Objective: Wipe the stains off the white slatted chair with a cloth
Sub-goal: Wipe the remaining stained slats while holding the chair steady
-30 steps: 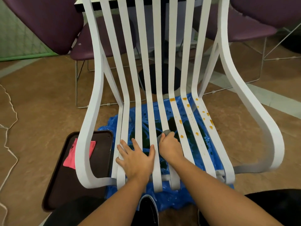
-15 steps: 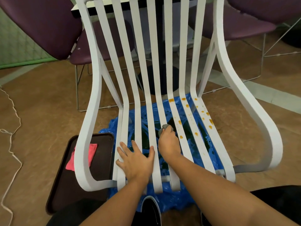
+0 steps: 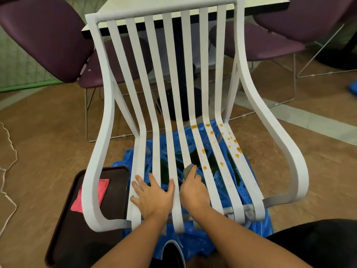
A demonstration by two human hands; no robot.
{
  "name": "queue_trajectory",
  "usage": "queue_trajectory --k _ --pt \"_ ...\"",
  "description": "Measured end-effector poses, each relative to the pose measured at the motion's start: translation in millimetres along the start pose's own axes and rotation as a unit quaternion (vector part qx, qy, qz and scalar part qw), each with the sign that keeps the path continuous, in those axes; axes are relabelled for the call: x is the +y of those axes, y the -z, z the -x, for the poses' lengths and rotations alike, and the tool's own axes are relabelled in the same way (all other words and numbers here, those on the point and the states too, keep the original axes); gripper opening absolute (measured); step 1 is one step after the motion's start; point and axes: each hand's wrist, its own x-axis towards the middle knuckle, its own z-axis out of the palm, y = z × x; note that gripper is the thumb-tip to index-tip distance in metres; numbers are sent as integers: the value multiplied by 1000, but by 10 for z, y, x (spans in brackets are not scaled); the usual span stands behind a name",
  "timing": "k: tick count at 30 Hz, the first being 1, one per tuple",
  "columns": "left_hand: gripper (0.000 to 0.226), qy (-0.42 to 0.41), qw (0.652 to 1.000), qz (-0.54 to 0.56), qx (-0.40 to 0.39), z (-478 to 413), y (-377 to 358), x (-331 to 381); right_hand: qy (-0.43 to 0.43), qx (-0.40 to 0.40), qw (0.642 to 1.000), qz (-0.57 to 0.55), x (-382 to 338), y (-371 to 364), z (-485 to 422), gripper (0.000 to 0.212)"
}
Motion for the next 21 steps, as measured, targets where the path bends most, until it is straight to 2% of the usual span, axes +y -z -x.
queue_trajectory --k 9,17,21 --pt "95 -4 1000 -10 -1 -6 -41 -14 13 -29 999 14 -117 63 -379 93" --pt "94 -4 1000 -23 1 -19 -36 0 23 -14 999 25 -265 32 -947 80" --pt "93 -6 1000 -27 -6 -46 -41 16 1 -4 999 -40 -360 117 -1231 60"
